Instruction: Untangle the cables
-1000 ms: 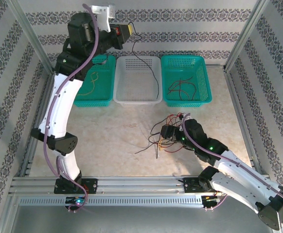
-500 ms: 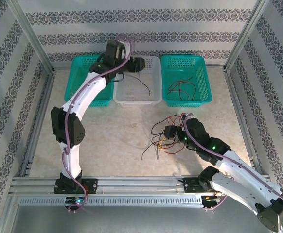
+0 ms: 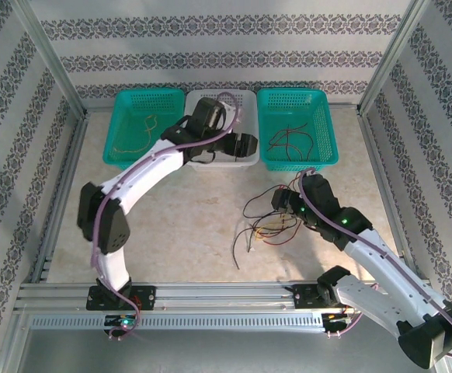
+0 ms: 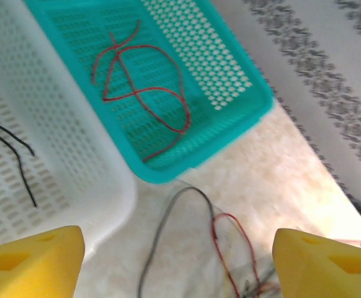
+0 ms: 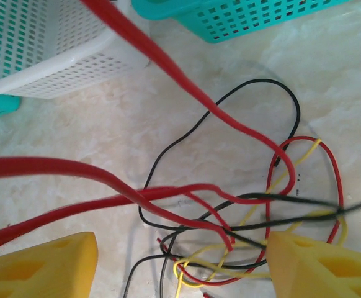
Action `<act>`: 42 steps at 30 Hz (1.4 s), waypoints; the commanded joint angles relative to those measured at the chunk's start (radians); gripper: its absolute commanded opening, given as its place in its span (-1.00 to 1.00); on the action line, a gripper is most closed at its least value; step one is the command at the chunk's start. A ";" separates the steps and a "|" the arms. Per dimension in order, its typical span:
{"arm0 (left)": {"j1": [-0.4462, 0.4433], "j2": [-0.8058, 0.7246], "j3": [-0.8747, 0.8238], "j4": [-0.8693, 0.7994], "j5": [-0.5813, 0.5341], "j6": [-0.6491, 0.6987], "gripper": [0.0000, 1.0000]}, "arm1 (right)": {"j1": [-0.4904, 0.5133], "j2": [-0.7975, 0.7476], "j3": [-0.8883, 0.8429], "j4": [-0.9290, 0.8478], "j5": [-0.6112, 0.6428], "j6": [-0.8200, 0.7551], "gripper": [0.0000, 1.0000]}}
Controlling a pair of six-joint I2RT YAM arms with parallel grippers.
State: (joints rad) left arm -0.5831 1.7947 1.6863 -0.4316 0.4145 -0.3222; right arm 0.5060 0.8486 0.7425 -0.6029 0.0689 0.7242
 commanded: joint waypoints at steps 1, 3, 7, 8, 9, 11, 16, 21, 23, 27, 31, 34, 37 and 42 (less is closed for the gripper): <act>0.003 -0.162 -0.144 0.062 -0.003 -0.033 0.52 | -0.019 -0.002 0.037 -0.042 -0.013 -0.037 0.37; -0.007 -0.259 -0.274 0.109 0.006 -0.061 0.50 | -0.030 -0.018 0.031 -0.019 -0.041 -0.043 0.14; -0.018 -0.433 -0.509 0.214 0.068 -0.111 0.51 | -0.028 -0.031 0.023 0.071 -0.156 -0.063 0.01; -0.020 -0.473 -0.566 0.244 0.090 -0.124 0.50 | -0.020 -0.034 0.023 0.101 -0.190 -0.068 -0.02; -0.023 -0.513 -0.620 0.277 0.110 -0.132 0.49 | -0.008 -0.037 0.023 0.128 -0.216 -0.073 -0.04; -0.033 -0.583 -0.718 0.353 0.139 -0.150 0.50 | 0.023 -0.045 0.031 0.167 -0.239 -0.081 -0.04; -0.063 -0.689 -0.863 0.535 0.153 -0.193 0.58 | 0.115 -0.034 0.077 0.216 -0.248 -0.099 0.00; -0.083 -0.679 -0.840 0.674 0.214 -0.235 0.67 | 0.204 0.011 0.140 0.216 -0.249 -0.125 0.01; -0.099 -0.663 -0.846 0.751 0.240 -0.239 0.72 | 0.229 0.019 0.154 0.228 -0.253 -0.125 0.01; -0.111 -0.624 -0.852 0.837 0.257 -0.288 0.72 | 0.271 0.024 0.182 0.240 -0.253 -0.127 0.02; -0.112 -0.629 -0.887 0.975 0.283 -0.365 0.69 | 0.291 0.039 0.202 0.218 -0.242 -0.135 0.04; -0.112 -0.656 -0.881 0.919 0.263 -0.334 0.67 | 0.305 0.056 0.203 0.216 -0.245 -0.137 0.04; -0.112 -0.670 -0.873 0.864 0.255 -0.302 0.65 | 0.319 0.072 0.204 0.226 -0.247 -0.138 0.05; -0.111 -0.663 -0.880 0.843 0.245 -0.294 0.60 | 0.330 0.153 0.255 0.103 -0.193 -0.154 0.30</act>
State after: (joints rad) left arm -0.6819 1.1435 0.8051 0.4042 0.6579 -0.6361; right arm 0.8234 0.9592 0.9367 -0.4248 -0.1699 0.5953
